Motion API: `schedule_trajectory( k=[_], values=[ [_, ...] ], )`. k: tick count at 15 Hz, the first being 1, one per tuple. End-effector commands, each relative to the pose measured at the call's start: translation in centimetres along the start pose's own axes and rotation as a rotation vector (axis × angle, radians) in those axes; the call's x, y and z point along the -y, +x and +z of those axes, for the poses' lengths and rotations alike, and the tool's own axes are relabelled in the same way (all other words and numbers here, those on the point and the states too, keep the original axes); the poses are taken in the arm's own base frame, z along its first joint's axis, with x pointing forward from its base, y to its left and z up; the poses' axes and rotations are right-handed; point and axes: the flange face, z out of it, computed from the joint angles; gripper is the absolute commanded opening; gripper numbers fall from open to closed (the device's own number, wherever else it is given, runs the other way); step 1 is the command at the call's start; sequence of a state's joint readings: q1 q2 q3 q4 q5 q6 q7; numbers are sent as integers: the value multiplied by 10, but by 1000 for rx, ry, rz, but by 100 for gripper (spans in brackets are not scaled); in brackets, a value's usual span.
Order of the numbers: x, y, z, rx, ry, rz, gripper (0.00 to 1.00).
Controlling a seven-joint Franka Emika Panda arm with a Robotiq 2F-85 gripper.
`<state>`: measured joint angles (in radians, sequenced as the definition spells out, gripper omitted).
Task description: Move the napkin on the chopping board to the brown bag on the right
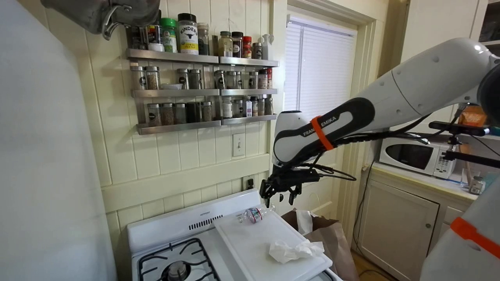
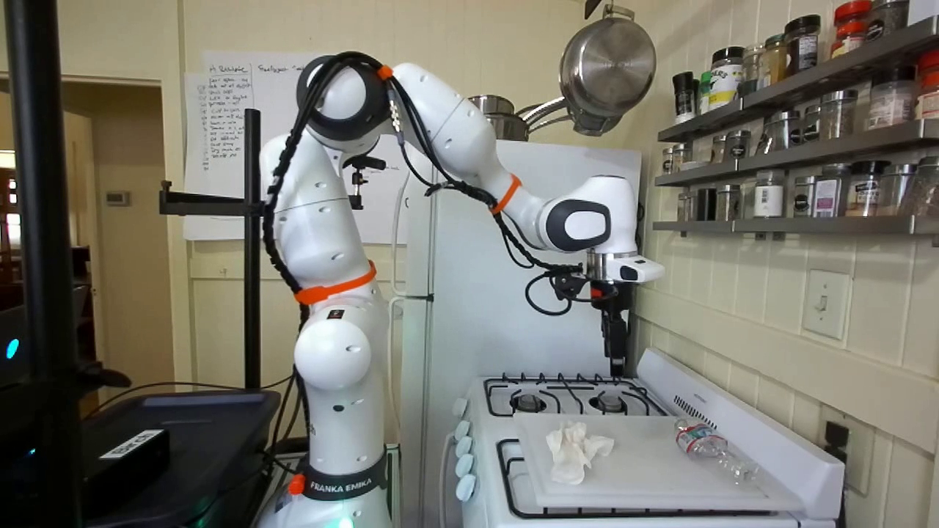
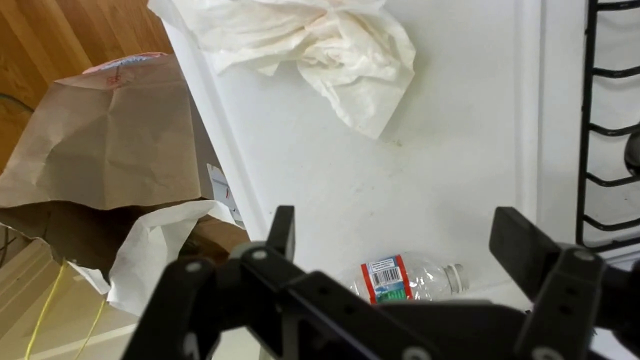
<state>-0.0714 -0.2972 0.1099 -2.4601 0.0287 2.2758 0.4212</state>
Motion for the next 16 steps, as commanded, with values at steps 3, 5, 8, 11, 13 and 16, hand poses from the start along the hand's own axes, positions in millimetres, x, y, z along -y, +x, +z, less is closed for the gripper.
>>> schedule_trajectory(
  k=[3,5,8,11,13,16],
  values=[
    [2,5,-1,0,2,-1,100],
    [-1,3,9,60,-11,-3,100],
    [-13,-6,27,172,-52,10,100],
    [-24,-12,46,225,-88,41,100],
    [-28,-14,60,252,-75,52,100],
    [-31,-19,80,277,-63,73,100]
  ],
)
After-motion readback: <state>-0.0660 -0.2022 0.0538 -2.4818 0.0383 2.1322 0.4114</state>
